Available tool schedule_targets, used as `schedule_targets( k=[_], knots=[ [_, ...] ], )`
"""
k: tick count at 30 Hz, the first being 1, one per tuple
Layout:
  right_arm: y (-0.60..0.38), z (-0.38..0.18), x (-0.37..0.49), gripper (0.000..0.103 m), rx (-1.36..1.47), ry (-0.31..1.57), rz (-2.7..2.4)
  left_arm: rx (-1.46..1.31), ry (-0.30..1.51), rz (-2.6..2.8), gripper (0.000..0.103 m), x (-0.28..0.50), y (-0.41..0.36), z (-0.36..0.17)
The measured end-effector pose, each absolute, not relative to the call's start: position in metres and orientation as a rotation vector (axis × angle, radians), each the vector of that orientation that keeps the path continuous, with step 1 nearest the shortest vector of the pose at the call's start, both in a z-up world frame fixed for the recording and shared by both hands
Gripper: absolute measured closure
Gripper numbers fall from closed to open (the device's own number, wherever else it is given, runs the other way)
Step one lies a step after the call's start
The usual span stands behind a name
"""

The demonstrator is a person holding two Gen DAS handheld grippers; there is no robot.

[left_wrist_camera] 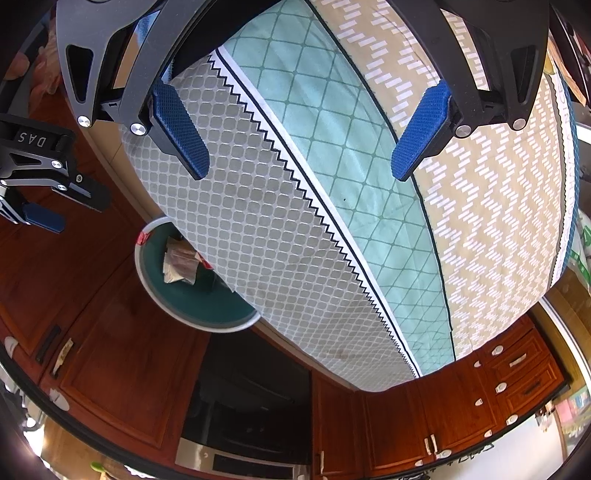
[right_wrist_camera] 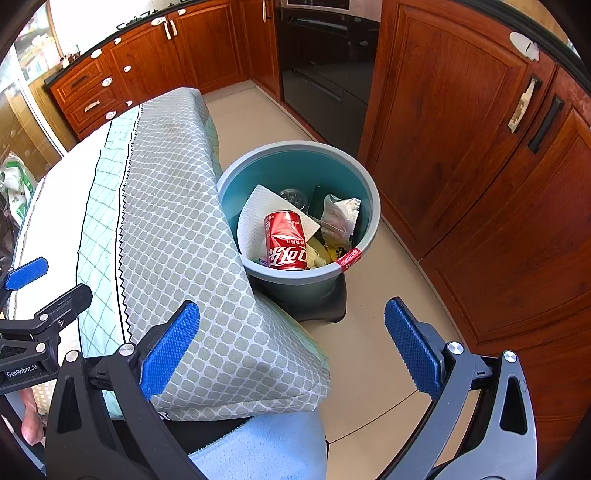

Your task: Collect trash

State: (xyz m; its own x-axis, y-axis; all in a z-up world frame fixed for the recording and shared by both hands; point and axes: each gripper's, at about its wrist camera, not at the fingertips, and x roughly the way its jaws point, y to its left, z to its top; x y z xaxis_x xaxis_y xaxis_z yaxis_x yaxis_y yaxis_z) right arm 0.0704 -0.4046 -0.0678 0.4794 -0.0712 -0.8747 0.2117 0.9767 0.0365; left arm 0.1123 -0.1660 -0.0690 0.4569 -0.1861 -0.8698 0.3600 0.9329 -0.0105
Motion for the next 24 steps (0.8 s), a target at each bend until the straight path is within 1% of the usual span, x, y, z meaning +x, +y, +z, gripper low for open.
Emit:
schedule_targets(
  k=[24],
  knots=[
    [-0.4067,-0.0721,0.0743,0.007,0.147,1.065,-0.18,0.189,1.07,-0.321,0.004,0.1167,-0.1656,-0.0765]
  ],
)
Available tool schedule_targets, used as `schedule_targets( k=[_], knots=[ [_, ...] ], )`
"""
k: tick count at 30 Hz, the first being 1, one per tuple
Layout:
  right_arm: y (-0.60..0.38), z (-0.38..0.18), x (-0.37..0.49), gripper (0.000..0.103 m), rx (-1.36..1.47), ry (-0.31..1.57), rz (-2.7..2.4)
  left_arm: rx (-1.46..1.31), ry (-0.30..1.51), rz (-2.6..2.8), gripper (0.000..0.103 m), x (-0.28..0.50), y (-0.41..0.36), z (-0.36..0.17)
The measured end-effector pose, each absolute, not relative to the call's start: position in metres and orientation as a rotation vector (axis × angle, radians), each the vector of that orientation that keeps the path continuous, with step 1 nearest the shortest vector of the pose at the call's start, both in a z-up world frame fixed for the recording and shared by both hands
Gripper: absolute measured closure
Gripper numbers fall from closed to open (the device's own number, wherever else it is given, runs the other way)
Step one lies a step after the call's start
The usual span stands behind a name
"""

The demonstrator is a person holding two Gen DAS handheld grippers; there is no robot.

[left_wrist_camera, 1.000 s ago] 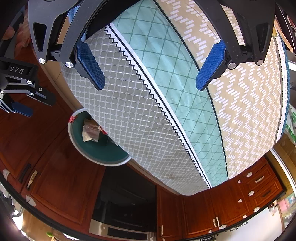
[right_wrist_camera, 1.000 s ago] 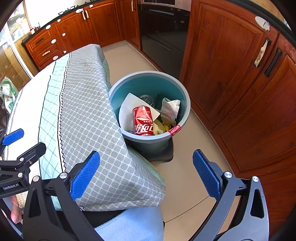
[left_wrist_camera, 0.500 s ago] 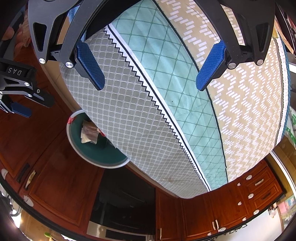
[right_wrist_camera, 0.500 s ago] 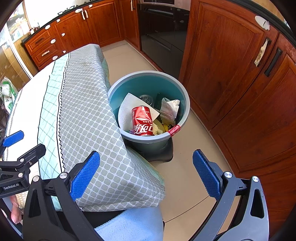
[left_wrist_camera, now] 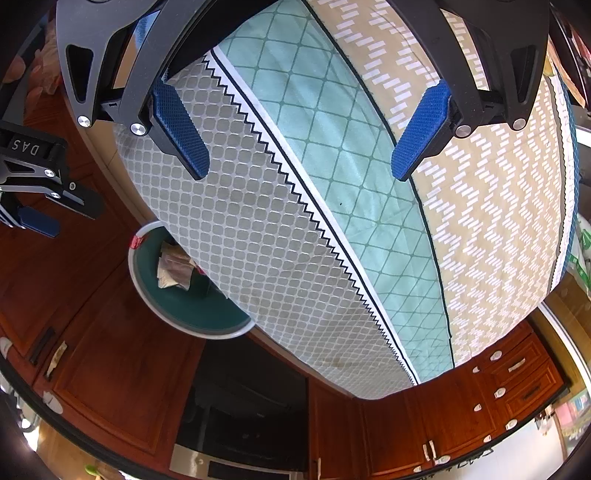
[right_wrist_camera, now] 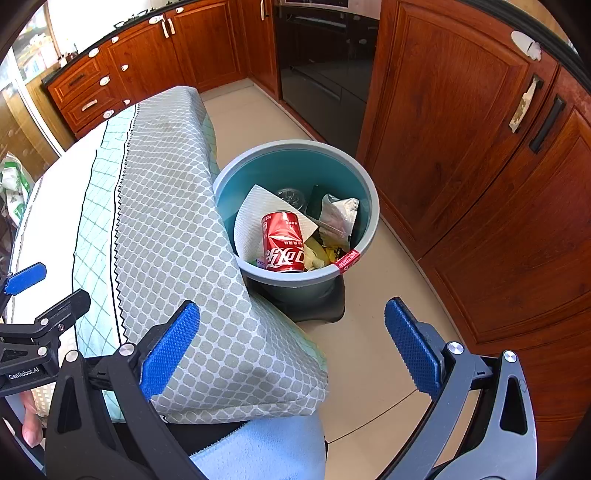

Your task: Collect trash

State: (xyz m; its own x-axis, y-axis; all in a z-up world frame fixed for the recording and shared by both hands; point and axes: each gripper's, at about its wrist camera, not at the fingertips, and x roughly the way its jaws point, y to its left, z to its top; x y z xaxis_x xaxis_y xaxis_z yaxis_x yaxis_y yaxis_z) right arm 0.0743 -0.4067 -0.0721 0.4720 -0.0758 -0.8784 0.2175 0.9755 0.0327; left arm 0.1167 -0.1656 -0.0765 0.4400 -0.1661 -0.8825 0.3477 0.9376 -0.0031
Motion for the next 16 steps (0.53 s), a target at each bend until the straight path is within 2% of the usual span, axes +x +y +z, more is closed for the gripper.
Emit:
schedule_targets(
  k=[16],
  knots=[
    [-0.4111,-0.0714,0.0763,0.007,0.137,1.064,-0.205,0.191,1.1,-0.313,0.004,0.118,-0.1652,-0.085]
  ],
)
